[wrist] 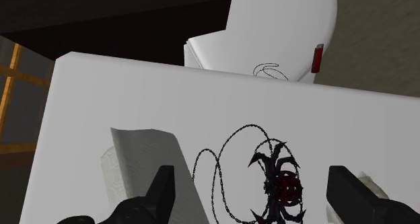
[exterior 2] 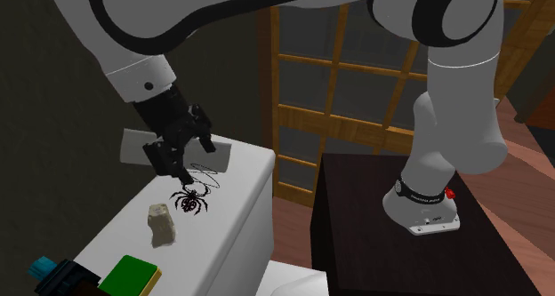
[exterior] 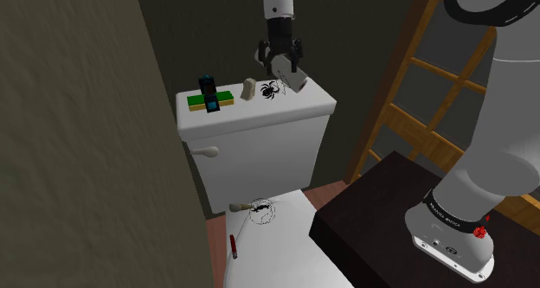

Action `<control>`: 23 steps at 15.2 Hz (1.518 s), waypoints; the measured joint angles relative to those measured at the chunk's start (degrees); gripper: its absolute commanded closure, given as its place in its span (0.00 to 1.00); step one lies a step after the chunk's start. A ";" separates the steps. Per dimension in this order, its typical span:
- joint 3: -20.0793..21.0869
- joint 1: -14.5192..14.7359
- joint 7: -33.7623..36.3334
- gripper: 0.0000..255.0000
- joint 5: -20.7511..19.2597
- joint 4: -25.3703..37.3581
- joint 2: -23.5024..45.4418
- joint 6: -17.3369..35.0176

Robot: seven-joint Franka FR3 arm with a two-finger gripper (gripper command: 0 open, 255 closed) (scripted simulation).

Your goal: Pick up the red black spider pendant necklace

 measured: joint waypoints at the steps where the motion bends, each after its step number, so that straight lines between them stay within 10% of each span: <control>1: 0.03 0.02 -0.10 0.00 0.04 -0.65 -0.11 0.70; 3: 0.13 0.11 -0.25 0.00 0.11 -1.81 -0.30 1.94; 4: 0.14 0.04 -0.46 1.00 0.17 -2.34 -0.46 2.35; 23: 0.02 -0.06 0.52 1.00 0.02 3.33 0.19 -3.23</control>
